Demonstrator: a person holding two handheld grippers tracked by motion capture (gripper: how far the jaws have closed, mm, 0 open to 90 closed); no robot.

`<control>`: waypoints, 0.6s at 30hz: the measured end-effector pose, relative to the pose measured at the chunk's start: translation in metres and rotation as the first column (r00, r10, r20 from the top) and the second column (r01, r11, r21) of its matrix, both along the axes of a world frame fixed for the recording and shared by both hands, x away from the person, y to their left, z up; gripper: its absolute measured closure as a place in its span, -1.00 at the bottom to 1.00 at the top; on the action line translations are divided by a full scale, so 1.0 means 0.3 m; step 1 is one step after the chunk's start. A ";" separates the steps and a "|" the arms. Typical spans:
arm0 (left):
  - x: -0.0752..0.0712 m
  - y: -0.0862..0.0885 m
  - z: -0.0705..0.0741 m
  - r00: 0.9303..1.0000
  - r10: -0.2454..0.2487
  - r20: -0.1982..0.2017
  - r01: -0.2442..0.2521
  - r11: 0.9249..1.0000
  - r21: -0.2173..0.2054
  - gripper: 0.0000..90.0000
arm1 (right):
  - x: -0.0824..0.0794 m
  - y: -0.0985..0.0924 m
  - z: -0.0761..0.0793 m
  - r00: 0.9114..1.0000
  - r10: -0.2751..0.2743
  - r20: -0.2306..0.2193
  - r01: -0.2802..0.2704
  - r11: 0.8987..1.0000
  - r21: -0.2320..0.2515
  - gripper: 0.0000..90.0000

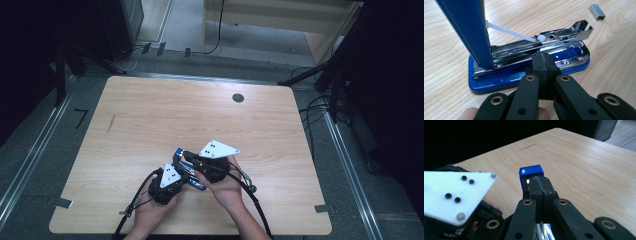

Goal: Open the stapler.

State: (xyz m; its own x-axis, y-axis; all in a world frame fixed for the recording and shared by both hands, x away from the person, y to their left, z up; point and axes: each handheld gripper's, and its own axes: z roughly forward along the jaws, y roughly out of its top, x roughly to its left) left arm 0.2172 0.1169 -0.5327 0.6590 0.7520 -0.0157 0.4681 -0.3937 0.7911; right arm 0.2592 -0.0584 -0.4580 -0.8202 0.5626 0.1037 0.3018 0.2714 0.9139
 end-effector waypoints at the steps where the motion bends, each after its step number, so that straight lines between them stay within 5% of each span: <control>1: 0.000 -0.001 0.000 1.000 0.001 -0.001 -0.001 1.000 -0.002 1.00 | 0.002 0.004 0.002 1.000 0.003 0.000 -0.003 1.000 -0.004 1.00; 18: 0.000 0.000 0.000 1.000 -0.007 0.004 0.007 1.000 0.007 1.00 | 0.054 0.079 0.001 0.999 0.045 0.012 -0.045 0.999 0.014 1.00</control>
State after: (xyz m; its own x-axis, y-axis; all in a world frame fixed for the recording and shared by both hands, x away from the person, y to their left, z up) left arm 0.2173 0.1170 -0.5326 0.6646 0.7472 -0.0072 0.4617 -0.4030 0.7902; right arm 0.2752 -0.0349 -0.4576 -0.8458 0.5238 0.1016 0.2789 0.2717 0.9211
